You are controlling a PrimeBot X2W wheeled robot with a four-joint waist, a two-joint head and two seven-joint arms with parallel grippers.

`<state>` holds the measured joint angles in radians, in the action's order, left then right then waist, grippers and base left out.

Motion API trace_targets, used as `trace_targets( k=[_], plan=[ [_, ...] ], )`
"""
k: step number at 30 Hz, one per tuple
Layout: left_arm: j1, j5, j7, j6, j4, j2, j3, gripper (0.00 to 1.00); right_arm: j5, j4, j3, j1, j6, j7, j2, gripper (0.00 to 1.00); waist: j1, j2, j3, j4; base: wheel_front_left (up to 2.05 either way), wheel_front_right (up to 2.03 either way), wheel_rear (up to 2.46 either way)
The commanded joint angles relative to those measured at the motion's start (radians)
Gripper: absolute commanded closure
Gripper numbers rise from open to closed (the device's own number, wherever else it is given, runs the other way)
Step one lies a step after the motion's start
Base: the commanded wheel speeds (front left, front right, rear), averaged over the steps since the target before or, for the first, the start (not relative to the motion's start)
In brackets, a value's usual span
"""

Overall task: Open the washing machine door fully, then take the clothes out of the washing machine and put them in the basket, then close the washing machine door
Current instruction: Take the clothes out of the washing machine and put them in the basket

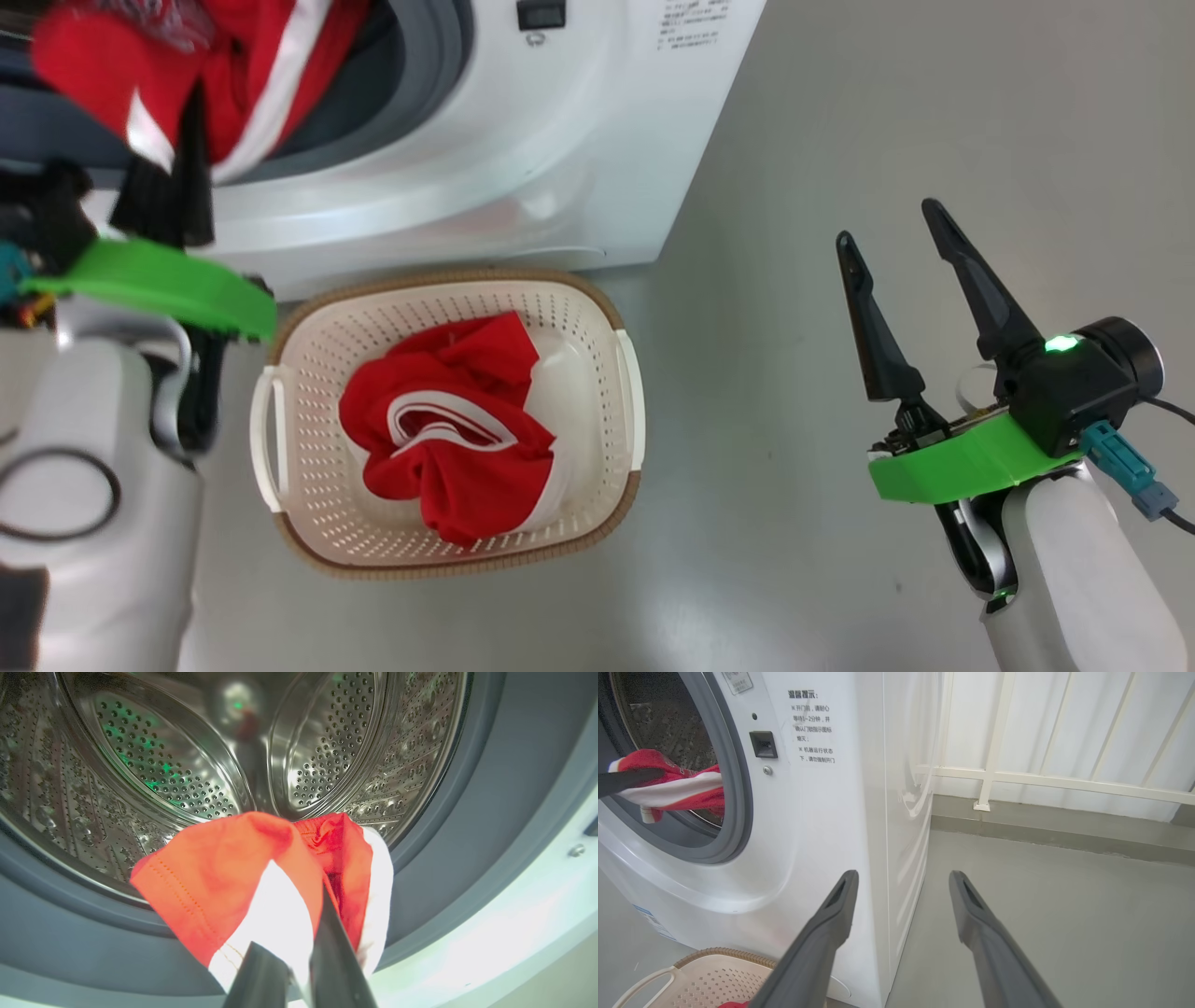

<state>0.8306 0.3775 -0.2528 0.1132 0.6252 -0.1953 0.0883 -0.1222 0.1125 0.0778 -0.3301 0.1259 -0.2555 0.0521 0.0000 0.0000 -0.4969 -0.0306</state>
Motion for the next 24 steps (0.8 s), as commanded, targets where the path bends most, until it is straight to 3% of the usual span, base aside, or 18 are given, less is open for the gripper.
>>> trace_targets(
  k=[1, 15, 24],
  plan=[
    [-0.050, -0.013, -0.009, -0.009, -0.053, -0.032, -0.038, 1.00, 0.005, -0.019, 0.018, 0.022, 0.005, -0.006, -0.002, 0.00, 0.0000, 0.0000, 0.043, 0.012, 0.00, 0.00, 0.00],
    [-0.311, -0.023, -0.007, -0.029, -0.217, -0.008, -0.067, 1.00, -0.013, 0.007, 0.024, 0.078, 0.005, -0.006, -0.002, 0.00, 0.0000, 0.0000, 0.194, 0.016, 0.00, 0.00, 0.00],
    [-0.468, -0.008, 0.064, -0.066, -0.396, -0.005, -0.064, 1.00, -0.022, 0.021, 0.036, 0.097, 0.005, -0.006, -0.002, 0.00, 0.0000, 0.0000, 0.279, 0.019, 0.00, 0.00, 0.00]
  ],
)
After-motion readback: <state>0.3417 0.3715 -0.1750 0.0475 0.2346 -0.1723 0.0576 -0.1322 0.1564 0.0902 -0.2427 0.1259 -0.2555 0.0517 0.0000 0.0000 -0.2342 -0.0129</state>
